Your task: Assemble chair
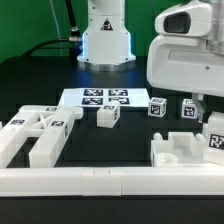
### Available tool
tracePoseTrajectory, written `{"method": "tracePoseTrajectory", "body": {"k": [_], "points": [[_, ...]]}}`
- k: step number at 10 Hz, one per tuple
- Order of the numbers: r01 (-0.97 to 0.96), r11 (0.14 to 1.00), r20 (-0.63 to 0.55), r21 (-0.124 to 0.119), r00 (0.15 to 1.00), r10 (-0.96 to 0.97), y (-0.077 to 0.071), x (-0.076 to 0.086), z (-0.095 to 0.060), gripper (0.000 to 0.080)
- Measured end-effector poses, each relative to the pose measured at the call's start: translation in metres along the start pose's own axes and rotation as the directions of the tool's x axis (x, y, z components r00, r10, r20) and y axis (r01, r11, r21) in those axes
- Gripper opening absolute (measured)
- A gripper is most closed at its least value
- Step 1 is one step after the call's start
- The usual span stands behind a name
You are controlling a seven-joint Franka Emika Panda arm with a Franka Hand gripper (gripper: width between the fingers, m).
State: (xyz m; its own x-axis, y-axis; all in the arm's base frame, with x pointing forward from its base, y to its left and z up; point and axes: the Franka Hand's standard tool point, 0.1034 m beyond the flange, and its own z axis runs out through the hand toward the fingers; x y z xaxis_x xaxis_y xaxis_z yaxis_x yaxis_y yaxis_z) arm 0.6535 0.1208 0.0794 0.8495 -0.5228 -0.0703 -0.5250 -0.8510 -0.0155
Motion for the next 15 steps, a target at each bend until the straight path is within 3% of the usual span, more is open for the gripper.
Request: {"method": "tracePoseTrajectory", "body": {"k": [3,5,8,10,11,12,13,15], "points": [[-0.352,0.935,-0.004,0.037,0.936,0.353,-0.0047,0.0002,0.0005,0.0291],[-0.538,0.841,0.002,0.061,0.842,0.539,-0.0074,0.0020,0.0006,0.0291],[-0.653,0.754,0.020,0.070,0.757,0.653,-0.0083,0.0031,0.0005,0.0291],[-0.635,0.770,0.018,0.068,0.772,0.635,-0.0076,0.0031,0.0010,0.0291],[-0.563,0.824,0.014,0.062,0.826,0.563,-0.0054,0.0033,0.0011,0.0509],[-0.557,0.828,0.013,0.066,0.830,0.557,-0.0058,0.0040,0.0008,0.0509],[-0.507,0.859,0.008,0.066,0.861,0.508,-0.0056,0.0040,0.0012,0.0619],[-0.363,0.929,-0.002,0.065,0.931,0.364,-0.0053,0.0040,0.0016,0.0640]]}}
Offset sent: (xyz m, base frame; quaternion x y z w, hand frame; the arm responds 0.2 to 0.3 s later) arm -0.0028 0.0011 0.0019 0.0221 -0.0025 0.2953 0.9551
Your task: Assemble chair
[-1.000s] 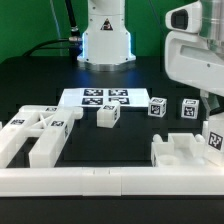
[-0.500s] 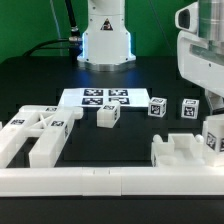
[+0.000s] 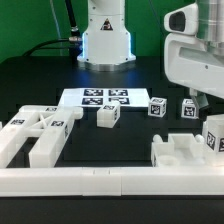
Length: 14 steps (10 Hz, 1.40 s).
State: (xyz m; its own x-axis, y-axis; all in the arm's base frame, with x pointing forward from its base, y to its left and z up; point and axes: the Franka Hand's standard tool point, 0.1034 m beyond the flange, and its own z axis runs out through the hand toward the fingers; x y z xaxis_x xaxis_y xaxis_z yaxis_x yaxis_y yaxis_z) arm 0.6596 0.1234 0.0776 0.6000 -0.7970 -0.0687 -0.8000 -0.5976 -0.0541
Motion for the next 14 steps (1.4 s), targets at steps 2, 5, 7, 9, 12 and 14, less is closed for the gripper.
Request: {"method": "tracePoseTrajectory", "body": {"k": [2,5,7,9,12,14], "points": [[0.170,0.985,-0.001,-0.007,0.985,-0.170,0.0009,0.0003,0.0002,0.0648],[0.455,0.889,-0.012,-0.039,0.890,-0.456,0.0006,0.0011,-0.0007,0.0649],[0.579,0.814,-0.008,-0.047,0.815,-0.580,0.0008,0.0011,0.0000,0.0649],[0.703,0.709,-0.001,-0.050,0.710,-0.704,0.0010,0.0015,-0.0001,0.0649],[0.808,0.587,0.007,-0.050,0.588,-0.809,0.0019,0.0033,-0.0002,0.0637],[0.807,0.589,0.007,-0.050,0.590,-0.807,0.0021,0.0033,-0.0001,0.0461]]}}
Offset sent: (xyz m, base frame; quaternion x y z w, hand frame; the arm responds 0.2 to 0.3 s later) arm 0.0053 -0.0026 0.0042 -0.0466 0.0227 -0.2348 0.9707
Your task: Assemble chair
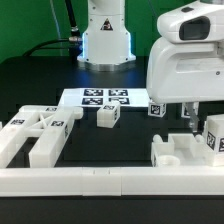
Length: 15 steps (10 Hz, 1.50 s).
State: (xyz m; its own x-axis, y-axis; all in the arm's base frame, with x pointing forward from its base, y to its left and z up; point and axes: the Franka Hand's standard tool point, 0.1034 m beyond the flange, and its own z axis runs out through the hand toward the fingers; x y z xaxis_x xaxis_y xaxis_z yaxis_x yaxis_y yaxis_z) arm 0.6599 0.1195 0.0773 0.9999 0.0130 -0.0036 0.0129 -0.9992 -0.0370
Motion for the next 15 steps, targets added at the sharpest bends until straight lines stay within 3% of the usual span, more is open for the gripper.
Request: {"method": "tracePoseTrajectory", "body": {"k": [1,2,4,6,10,11,15], "points": [[-0.011,1.000,0.000,0.001,1.000,0.011,0.0000,0.0000,0.0000,0.0461],[-0.026,1.000,0.000,0.000,1.000,0.026,0.0009,0.0000,0.0001,0.0287],[-0.069,0.998,0.000,0.000,0.998,0.069,0.0007,0.0000,0.0001,0.0288],[-0.331,0.943,-0.009,0.009,0.943,0.332,0.0001,0.0000,0.0006,0.0288],[-0.655,0.755,0.000,0.024,0.755,0.655,0.0002,0.0005,0.0009,0.0289],[-0.752,0.659,0.011,0.032,0.659,0.752,0.0006,0.0008,0.0011,0.0289],[-0.915,0.403,0.034,0.039,0.404,0.914,0.0008,0.0021,0.0011,0.0290]]}}
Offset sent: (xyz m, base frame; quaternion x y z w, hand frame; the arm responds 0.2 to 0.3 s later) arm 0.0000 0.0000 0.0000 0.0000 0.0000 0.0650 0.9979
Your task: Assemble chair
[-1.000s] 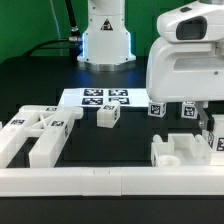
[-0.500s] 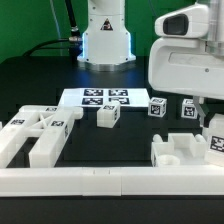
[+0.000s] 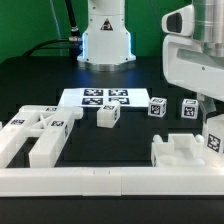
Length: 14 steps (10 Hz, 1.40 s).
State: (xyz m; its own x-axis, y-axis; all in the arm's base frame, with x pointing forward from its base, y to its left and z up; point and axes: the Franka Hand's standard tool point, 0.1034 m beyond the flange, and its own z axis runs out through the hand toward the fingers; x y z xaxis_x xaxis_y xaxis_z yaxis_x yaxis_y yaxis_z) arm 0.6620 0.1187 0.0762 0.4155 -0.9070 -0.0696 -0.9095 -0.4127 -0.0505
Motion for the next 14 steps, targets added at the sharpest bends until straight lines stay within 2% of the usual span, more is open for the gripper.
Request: {"method": "tracePoseTrajectory", "body": {"k": [3,4,5,6,7,8,12,14], "points": [[-0.019,1.000,0.000,0.000,1.000,0.019,0.0000,-0.0004,0.0002,0.0297],[0.017,1.000,0.002,-0.011,1.000,-0.017,0.0014,-0.0012,0.0007,0.0297],[0.052,0.998,0.013,-0.032,0.999,-0.052,0.0038,-0.0032,0.0015,0.0474],[0.146,0.988,0.015,-0.041,0.989,-0.146,0.0040,-0.0031,0.0016,0.0474],[0.216,0.976,0.016,-0.038,0.976,-0.215,0.0040,-0.0026,0.0017,0.0615],[0.254,0.966,0.018,-0.038,0.967,-0.254,0.0042,-0.0025,0.0020,0.0640],[0.481,0.876,0.026,-0.033,0.877,-0.481,0.0045,-0.0018,0.0021,0.0649],[0.619,0.785,0.029,-0.032,0.785,-0.618,0.0043,-0.0024,0.0020,0.0649]]}}
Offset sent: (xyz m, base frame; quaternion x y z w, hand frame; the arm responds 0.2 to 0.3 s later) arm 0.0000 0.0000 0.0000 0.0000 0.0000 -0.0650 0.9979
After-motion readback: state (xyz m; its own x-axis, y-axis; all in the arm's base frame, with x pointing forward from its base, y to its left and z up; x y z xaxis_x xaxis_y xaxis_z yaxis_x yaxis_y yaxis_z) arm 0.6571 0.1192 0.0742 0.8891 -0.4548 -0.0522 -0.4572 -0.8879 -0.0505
